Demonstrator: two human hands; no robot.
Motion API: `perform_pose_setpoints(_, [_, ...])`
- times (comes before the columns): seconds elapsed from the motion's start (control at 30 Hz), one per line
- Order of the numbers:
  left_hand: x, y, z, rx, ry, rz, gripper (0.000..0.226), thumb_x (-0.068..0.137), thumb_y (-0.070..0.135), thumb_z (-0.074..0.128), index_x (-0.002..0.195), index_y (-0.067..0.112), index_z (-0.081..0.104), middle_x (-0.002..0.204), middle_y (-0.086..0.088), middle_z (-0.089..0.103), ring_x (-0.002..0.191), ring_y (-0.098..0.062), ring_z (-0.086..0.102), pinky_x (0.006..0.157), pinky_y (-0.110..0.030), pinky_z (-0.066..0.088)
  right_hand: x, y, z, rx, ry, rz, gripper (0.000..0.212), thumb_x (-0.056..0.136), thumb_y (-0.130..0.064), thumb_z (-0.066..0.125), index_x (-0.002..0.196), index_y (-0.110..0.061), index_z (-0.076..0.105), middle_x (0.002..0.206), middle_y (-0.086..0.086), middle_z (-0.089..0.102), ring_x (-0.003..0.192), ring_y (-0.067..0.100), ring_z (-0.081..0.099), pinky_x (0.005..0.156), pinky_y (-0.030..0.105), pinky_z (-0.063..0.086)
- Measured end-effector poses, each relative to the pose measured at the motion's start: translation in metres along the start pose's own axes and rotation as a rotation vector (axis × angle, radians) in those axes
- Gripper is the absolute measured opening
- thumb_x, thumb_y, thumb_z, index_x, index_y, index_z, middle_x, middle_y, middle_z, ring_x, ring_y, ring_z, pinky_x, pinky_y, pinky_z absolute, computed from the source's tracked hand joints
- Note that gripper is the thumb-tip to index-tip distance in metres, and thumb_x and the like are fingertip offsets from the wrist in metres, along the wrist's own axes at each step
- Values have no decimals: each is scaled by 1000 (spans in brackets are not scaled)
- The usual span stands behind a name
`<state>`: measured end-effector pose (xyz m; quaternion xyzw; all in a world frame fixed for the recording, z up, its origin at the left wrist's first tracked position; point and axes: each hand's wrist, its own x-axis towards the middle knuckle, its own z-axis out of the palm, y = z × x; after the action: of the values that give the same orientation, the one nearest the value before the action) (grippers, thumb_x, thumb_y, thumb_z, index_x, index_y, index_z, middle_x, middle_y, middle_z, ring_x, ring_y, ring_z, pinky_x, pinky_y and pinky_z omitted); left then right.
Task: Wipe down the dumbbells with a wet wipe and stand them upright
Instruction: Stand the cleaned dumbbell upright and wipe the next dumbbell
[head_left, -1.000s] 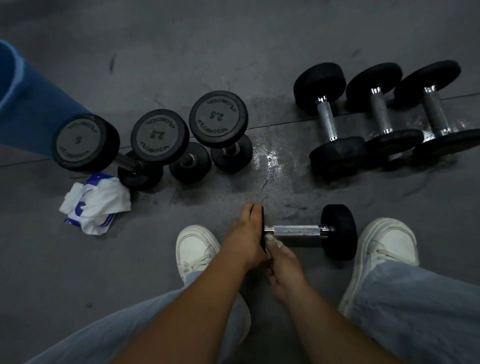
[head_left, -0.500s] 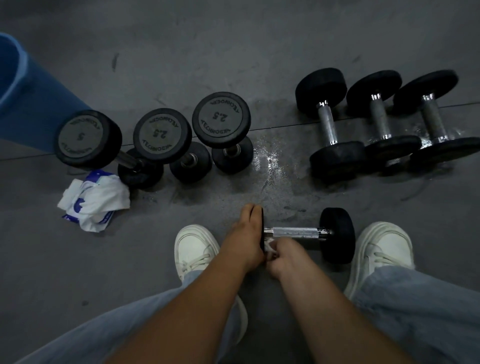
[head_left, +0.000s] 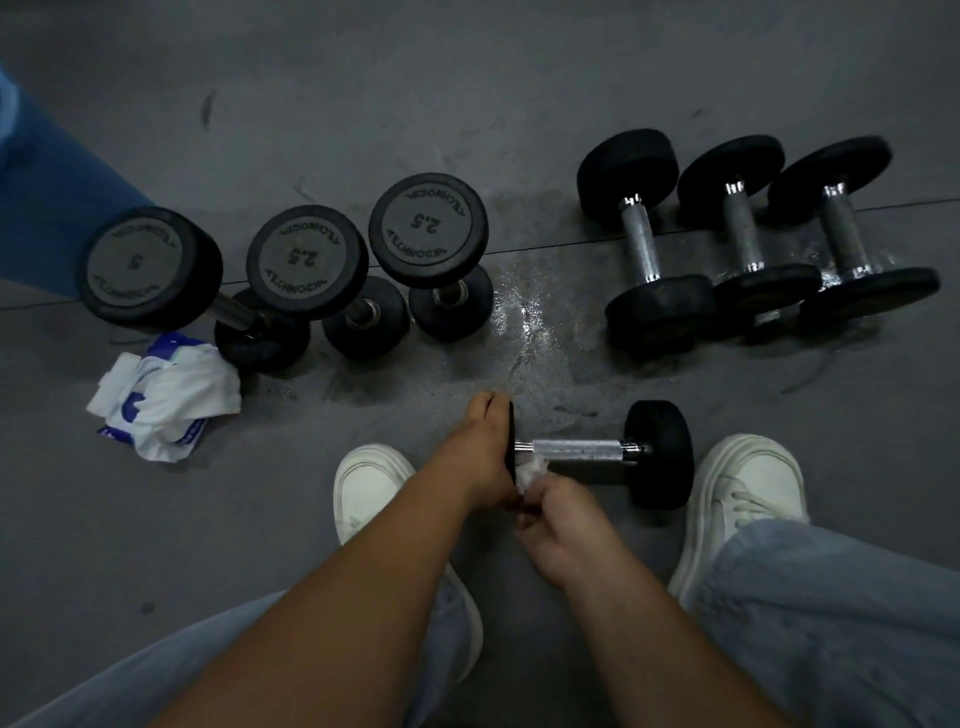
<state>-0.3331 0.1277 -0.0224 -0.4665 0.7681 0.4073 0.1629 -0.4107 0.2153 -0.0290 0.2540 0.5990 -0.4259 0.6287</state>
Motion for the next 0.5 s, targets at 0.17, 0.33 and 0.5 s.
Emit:
perform_pose_setpoints(0.17, [-4,-3,9,-14,37,-8,117,66,28,85,154,16,10,157,0,6,130,-33,46,107,-39,41,15,7,2,-88,42,-86,11,94,-21,61,90,-12,65,66,2,59,48,10,45,41,19,29])
perform_pose_setpoints(0.33, [-8,-1,13,-13,74,-9,111,70,29,82,154,16,11,159,-3,5,129,-35,47,107,-38,41,6,3,3,-81,92,-150,23,95,-21,60,74,-13,59,55,-1,49,33,3,41,33,16,29])
perform_pose_setpoints(0.5, [-19,4,13,85,50,-28,118,67,18,85,156,16,7,162,-3,-1,132,-35,45,108,-38,40,-10,7,-29,190,227,-193,22,97,-5,51,78,-15,52,56,6,48,31,5,41,31,13,30])
